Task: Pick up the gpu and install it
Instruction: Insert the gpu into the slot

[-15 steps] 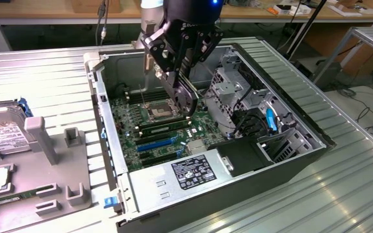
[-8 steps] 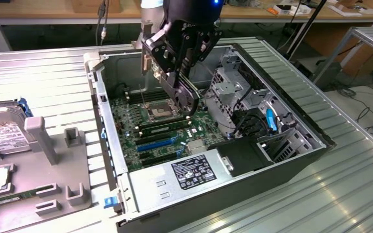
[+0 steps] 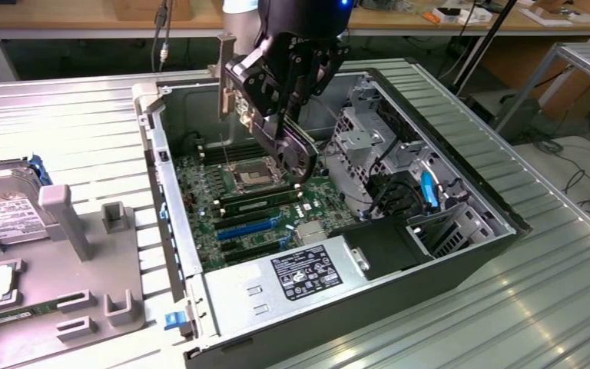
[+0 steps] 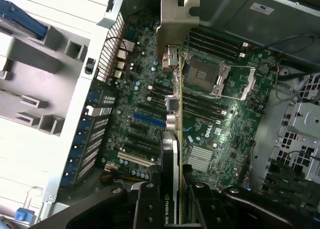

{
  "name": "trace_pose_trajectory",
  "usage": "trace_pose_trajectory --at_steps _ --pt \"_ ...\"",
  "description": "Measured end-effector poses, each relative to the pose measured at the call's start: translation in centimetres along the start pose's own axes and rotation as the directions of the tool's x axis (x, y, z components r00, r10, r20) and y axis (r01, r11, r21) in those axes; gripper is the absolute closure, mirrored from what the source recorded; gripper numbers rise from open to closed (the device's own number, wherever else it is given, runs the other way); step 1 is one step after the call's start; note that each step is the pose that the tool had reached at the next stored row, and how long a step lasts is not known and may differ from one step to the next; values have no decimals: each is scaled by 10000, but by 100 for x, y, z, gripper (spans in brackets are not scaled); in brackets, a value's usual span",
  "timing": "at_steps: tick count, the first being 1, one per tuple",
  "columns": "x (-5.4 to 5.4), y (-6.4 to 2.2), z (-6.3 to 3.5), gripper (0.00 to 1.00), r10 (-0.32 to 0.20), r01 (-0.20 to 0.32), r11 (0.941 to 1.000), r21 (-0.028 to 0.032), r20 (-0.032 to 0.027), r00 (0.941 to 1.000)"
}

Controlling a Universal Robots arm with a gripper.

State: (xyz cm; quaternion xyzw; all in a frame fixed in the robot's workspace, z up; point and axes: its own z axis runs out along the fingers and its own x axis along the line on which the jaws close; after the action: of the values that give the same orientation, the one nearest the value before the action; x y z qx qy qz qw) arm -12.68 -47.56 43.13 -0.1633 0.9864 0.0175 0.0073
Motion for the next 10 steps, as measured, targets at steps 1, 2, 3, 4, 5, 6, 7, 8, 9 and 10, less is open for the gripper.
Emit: trace_pose_trajectory --at_steps 1,2,3,4,5,6,7,8,9,10 --pt "0 0 0 73 -55 55 10000 -1 -2 10000" --pt "0 0 0 73 -105 105 9999 -2 -3 9999" --pt "0 0 0 73 -183 183 9998 -4 -6 9998" --pt "0 0 0 73 -244 244 9997 -5 -8 9997" --pt "0 0 0 73 -293 293 9996 -6 -9 9996" --pt "0 0 0 73 -344 344 9994 -7 -11 9994" --pt "0 0 0 73 -387 387 9993 -8 -12 9993" --pt "0 0 0 73 -466 466 9989 -10 -14 9989" --pt "0 0 0 73 -536 536 9986 -11 -17 9986" --pt "0 0 0 73 -602 602 9982 -13 -19 9982"
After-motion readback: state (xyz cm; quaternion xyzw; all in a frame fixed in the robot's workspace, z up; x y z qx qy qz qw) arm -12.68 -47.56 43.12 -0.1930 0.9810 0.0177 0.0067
